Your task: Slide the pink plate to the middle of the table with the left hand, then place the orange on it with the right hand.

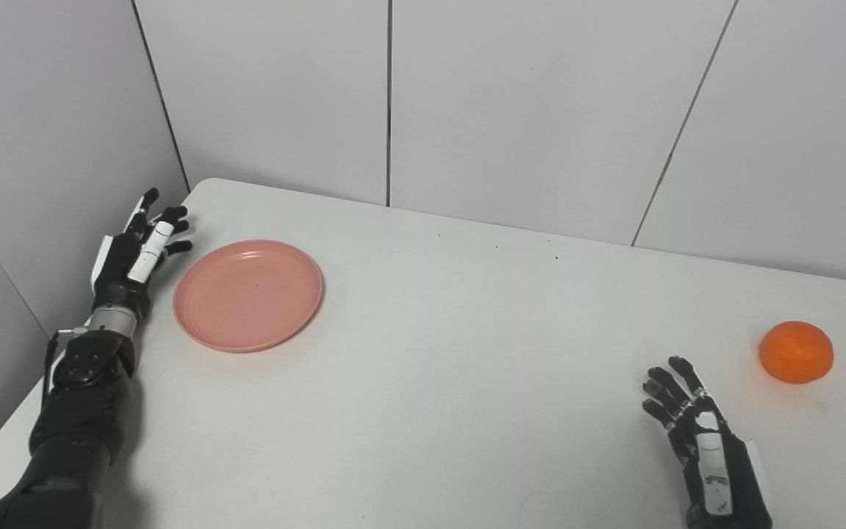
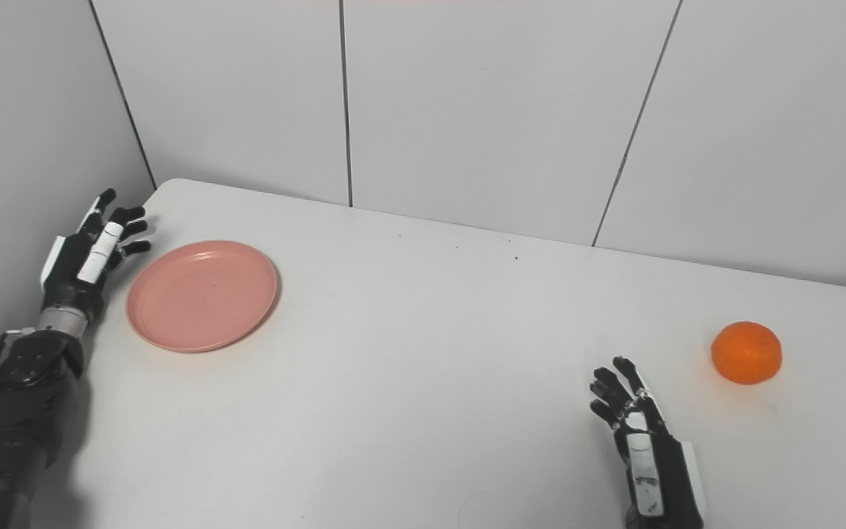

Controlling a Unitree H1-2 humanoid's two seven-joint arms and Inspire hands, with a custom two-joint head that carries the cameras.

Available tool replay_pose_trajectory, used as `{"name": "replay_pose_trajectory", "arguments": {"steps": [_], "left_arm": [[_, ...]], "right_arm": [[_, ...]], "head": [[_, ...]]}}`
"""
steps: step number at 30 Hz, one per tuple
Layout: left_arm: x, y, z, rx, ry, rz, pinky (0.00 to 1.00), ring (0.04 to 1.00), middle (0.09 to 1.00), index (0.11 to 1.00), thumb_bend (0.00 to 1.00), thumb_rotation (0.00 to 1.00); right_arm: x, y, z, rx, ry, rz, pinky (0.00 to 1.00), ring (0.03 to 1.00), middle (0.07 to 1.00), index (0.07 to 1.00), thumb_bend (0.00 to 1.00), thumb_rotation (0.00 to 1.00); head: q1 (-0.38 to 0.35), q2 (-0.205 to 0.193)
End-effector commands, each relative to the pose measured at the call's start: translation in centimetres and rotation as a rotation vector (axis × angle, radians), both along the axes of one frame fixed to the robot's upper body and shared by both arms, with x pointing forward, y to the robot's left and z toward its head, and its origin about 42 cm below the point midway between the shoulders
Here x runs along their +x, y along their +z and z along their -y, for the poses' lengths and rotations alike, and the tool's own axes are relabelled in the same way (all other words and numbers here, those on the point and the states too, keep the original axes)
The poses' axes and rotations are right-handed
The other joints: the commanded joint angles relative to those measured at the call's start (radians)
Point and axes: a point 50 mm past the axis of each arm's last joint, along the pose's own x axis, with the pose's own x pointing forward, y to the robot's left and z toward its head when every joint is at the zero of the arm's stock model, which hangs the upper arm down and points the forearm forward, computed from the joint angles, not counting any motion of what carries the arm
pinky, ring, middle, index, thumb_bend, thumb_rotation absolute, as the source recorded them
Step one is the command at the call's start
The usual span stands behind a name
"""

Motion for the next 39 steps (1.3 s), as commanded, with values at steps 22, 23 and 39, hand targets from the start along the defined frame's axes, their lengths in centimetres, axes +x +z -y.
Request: {"name": "replay_pose_trajectory", "arguments": {"steps": [22,23,39], "left_arm": [[0.3,0.4,2.8,-0.043,-0.086,0.016,0.81,0.904,0.909,0.995,0.92,0.78],[0.2,0.4,2.9,-0.042,-0.087,0.018,0.81,0.905,0.911,0.994,0.92,0.79],[0.3,1.9,5.0,-0.070,-0.156,0.045,0.82,0.944,0.939,1.000,0.85,0.80]], "right_arm": [[-3.5,-4.7,-0.7,0.030,-0.002,-0.194,0.84,0.843,0.840,0.895,0.87,0.93],[-3.5,-4.6,-0.7,0.030,-0.002,-0.194,0.84,0.842,0.838,0.896,0.87,0.93],[-3.6,-4.5,-0.8,0.025,0.001,-0.192,0.83,0.833,0.832,0.894,0.86,0.93]], "head": [[-0.007,0.006],[-0.007,0.006],[-0.012,0.009]]}}
